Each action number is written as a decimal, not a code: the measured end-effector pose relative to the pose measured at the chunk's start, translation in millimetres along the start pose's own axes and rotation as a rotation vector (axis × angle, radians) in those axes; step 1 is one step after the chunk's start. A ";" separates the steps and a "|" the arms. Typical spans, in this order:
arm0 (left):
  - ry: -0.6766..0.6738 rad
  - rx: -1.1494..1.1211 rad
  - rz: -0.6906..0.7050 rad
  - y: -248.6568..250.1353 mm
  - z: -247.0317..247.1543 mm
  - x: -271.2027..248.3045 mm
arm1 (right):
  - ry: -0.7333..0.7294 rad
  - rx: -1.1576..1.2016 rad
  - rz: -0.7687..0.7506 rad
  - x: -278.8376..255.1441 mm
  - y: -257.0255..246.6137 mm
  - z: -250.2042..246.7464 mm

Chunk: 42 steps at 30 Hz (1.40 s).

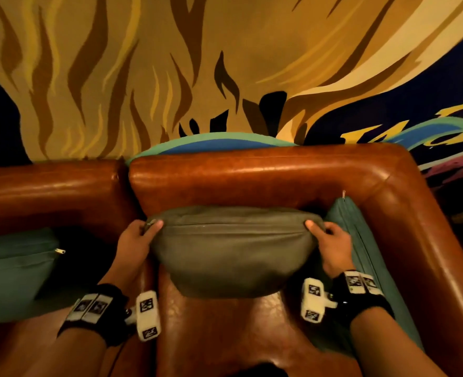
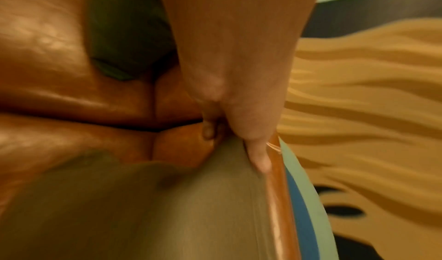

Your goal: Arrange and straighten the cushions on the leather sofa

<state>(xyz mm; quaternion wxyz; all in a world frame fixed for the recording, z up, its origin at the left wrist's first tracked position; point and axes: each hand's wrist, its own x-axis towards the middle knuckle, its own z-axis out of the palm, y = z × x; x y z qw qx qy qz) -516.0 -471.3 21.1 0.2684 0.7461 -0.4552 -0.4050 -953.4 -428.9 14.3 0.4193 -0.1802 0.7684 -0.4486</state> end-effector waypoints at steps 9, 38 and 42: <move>-0.170 0.114 -0.081 -22.1 19.8 -13.3 | 0.404 -0.800 -0.298 -33.4 -13.7 43.0; -0.073 0.211 -0.046 -3.5 5.3 -2.1 | 0.019 -0.179 0.136 4.4 11.9 -28.4; -0.147 -0.101 -0.198 1.1 -15.0 -17.7 | -0.230 -0.123 0.161 7.5 5.6 -37.3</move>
